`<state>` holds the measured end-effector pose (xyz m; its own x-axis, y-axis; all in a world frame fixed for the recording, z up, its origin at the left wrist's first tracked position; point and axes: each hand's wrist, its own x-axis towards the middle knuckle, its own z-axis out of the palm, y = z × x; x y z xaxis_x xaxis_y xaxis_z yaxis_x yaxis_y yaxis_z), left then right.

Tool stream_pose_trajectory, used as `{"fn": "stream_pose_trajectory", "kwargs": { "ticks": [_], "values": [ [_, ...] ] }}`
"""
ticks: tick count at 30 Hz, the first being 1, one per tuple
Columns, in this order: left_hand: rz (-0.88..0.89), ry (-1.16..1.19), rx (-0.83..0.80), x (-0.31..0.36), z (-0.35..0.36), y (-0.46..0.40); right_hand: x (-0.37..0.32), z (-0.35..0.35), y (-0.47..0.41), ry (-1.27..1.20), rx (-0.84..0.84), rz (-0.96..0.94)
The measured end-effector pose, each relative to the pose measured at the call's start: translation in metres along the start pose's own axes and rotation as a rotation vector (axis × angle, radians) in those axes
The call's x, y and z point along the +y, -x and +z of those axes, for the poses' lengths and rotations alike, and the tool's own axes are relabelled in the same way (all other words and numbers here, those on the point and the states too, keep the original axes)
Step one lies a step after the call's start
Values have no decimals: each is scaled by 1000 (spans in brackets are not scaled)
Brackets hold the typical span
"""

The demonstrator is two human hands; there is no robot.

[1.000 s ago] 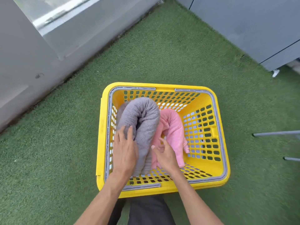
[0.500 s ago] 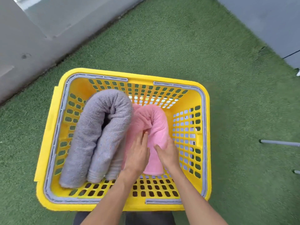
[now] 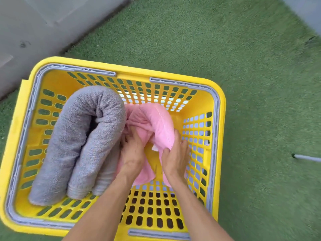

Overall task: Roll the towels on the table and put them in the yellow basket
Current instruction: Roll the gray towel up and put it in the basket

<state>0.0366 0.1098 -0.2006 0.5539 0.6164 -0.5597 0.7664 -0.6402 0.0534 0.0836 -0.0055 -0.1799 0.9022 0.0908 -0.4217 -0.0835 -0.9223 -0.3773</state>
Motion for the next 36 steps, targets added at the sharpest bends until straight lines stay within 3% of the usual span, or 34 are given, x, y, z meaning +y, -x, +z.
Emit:
{"fn": "stream_pose_trajectory", "kwargs": {
  "ticks": [3, 6, 10, 13, 15, 21, 27, 31, 34, 36],
  "values": [
    [-50, 368, 24, 2, -8, 9, -13, -9, -7, -18, 90, -90],
    [-148, 570, 146, 0, -7, 23, -18, -3, -20, -99, 43, -191],
    [-293, 589, 139, 4, 13, 18, -5, 17, -34, -193, -176, -209],
    [-453, 535, 0, 6, 34, 20, -3, 28, -38, -169, -302, -183],
    [-550, 583, -70, 3, 45, 21, -4, 34, -41, -95, -311, -173],
    [-764, 697, -41, 8, 62, 5, 2, 51, -58, -13, -302, -80],
    [-550, 859, -33, -10, 57, 7, 5, 45, -28, -90, -244, -15],
    [-207, 975, 59, 0, 31, 31, 10, 30, 12, -208, -43, 93],
    [-52, 925, 8, -1, 29, 39, 23, 16, 28, -196, 98, 184],
    [-39, 797, -94, -1, 31, 36, 26, 15, 28, -154, 84, 260]
  ]
}}
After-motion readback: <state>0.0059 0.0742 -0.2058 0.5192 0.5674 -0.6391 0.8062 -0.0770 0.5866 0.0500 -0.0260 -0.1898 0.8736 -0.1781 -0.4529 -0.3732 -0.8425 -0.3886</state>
